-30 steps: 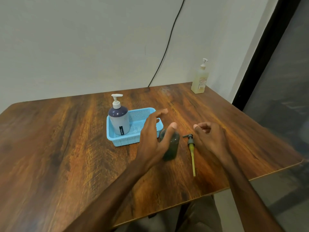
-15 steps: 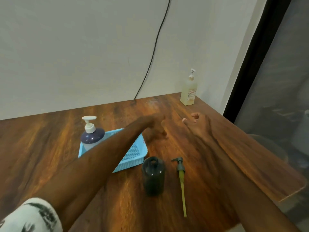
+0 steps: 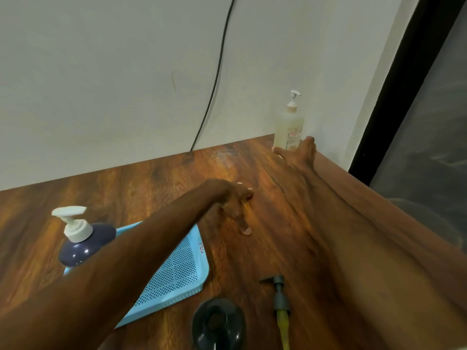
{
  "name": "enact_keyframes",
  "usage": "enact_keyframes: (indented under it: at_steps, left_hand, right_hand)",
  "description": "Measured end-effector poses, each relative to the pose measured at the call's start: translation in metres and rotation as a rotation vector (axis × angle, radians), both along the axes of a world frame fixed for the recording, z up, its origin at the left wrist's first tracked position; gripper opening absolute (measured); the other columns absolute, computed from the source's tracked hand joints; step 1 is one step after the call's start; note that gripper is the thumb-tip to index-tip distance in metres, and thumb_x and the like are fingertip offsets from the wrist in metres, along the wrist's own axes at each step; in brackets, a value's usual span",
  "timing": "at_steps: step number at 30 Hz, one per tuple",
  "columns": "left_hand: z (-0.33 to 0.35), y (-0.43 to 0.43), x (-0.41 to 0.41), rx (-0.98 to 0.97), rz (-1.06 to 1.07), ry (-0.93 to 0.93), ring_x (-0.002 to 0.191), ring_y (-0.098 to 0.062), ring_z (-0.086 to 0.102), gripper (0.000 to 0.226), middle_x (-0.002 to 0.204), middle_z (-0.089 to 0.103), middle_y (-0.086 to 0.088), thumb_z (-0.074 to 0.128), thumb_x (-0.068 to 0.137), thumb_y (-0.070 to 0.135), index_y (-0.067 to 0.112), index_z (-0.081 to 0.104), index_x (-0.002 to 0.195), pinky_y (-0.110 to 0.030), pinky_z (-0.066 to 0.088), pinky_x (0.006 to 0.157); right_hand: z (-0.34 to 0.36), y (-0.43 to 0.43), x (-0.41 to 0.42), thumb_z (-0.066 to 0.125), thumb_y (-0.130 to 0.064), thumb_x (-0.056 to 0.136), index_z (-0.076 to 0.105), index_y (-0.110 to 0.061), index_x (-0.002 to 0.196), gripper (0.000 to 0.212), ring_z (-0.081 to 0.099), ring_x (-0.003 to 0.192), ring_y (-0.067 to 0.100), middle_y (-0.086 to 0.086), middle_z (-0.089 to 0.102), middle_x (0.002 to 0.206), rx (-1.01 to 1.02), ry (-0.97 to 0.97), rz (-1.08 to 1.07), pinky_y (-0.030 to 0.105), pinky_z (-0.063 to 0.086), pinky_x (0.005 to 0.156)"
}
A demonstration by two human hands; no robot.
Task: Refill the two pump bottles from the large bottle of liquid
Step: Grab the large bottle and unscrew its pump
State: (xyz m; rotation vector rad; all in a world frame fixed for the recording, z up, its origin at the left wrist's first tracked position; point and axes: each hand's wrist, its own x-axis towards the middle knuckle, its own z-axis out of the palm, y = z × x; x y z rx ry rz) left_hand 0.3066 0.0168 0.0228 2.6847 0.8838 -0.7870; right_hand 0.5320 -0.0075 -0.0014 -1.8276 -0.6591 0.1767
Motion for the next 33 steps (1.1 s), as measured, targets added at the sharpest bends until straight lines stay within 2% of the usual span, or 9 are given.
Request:
enact_keyframes:
  at_steps: [4,11,21,23,24,26,28,30,33]
  left_hand:
    - [-0.005,0.003,0.0,0.003,0.011,-0.004,0.161,-0.038,0.014,0.131,0.177,0.0,-0.005,0.086,0.071,0.067,0.034,0.005,0.168,-0.06,0.027,0.122]
    - [-0.009,0.007,0.0,-0.03,0.026,-0.022,0.162,-0.039,0.006,0.13,0.177,-0.007,-0.007,0.087,0.075,0.059,0.032,0.001,0.168,-0.064,0.022,0.125]
    - [0.005,-0.008,-0.006,-0.024,0.033,-0.007,0.163,-0.035,0.004,0.13,0.177,-0.006,-0.007,0.085,0.077,0.062,0.028,0.0,0.169,-0.058,0.017,0.129]
    - [0.011,-0.019,-0.011,-0.028,0.033,-0.023,0.162,-0.036,0.013,0.12,0.177,0.006,-0.009,0.084,0.081,0.057,0.025,0.008,0.169,-0.059,0.021,0.128]
    - [0.015,-0.027,-0.014,-0.022,0.021,-0.029,0.158,-0.035,0.024,0.11,0.174,0.019,-0.01,0.082,0.085,0.053,0.022,0.018,0.168,-0.057,0.027,0.125]
    - [0.019,-0.031,-0.019,0.011,-0.023,-0.045,0.143,-0.032,0.047,0.078,0.159,0.047,-0.011,0.077,0.093,0.042,0.016,0.042,0.158,-0.049,0.041,0.117]
    - [0.03,-0.047,-0.033,0.044,-0.071,-0.081,0.124,-0.031,0.061,0.044,0.138,0.063,-0.012,0.07,0.1,0.033,0.009,0.063,0.136,-0.046,0.05,0.108]
    - [0.043,-0.059,-0.049,0.05,-0.087,-0.162,0.108,-0.03,0.066,0.025,0.118,0.069,-0.013,0.065,0.103,0.027,0.005,0.069,0.115,-0.042,0.054,0.097]
    - [0.066,-0.081,-0.073,0.089,-0.057,-0.372,0.096,-0.032,0.065,0.015,0.104,0.069,-0.016,0.066,0.102,0.017,0.002,0.069,0.104,-0.039,0.052,0.089]
  right_hand:
    - [0.014,0.031,0.024,0.094,-0.044,0.054,0.038,-0.008,0.13,0.101,0.052,0.124,0.028,0.009,0.053,0.129,-0.034,0.014,-0.024,0.044,0.051,0.1]
    - [0.014,0.048,0.038,0.09,-0.032,0.067,0.047,-0.007,0.132,0.083,0.052,0.125,0.03,0.011,0.054,0.131,-0.1,-0.029,-0.026,0.04,0.05,0.092]
    - [0.047,-0.033,-0.012,0.091,-0.037,0.059,0.059,-0.009,0.124,0.078,0.062,0.112,0.023,0.006,0.065,0.121,-0.057,-0.108,0.046,0.04,0.059,0.087]
    - [0.056,-0.065,-0.033,0.092,-0.038,0.058,0.062,-0.009,0.12,0.075,0.065,0.106,0.021,0.004,0.068,0.116,-0.032,-0.123,0.07,0.037,0.06,0.082]
    - [0.059,-0.083,-0.043,0.093,-0.038,0.057,0.063,-0.01,0.118,0.073,0.066,0.102,0.02,0.004,0.069,0.114,-0.028,-0.132,0.09,0.035,0.06,0.08]
    - [0.061,-0.108,-0.058,0.093,-0.038,0.056,0.065,-0.011,0.114,0.07,0.068,0.097,0.016,0.002,0.071,0.111,-0.021,-0.146,0.117,0.032,0.06,0.077]
    - [0.065,-0.15,-0.078,0.093,-0.038,0.056,0.067,-0.013,0.11,0.065,0.069,0.091,0.012,0.0,0.073,0.108,-0.012,-0.161,0.143,0.027,0.059,0.071]
    - [0.066,-0.19,-0.096,0.094,-0.037,0.056,0.068,-0.014,0.109,0.064,0.069,0.089,0.01,-0.001,0.073,0.107,0.006,-0.155,0.161,0.024,0.058,0.07]
    - [0.055,-0.246,-0.123,0.095,-0.034,0.056,0.065,-0.017,0.109,0.063,0.069,0.094,0.009,-0.004,0.072,0.11,0.057,-0.098,0.193,0.03,0.061,0.075]
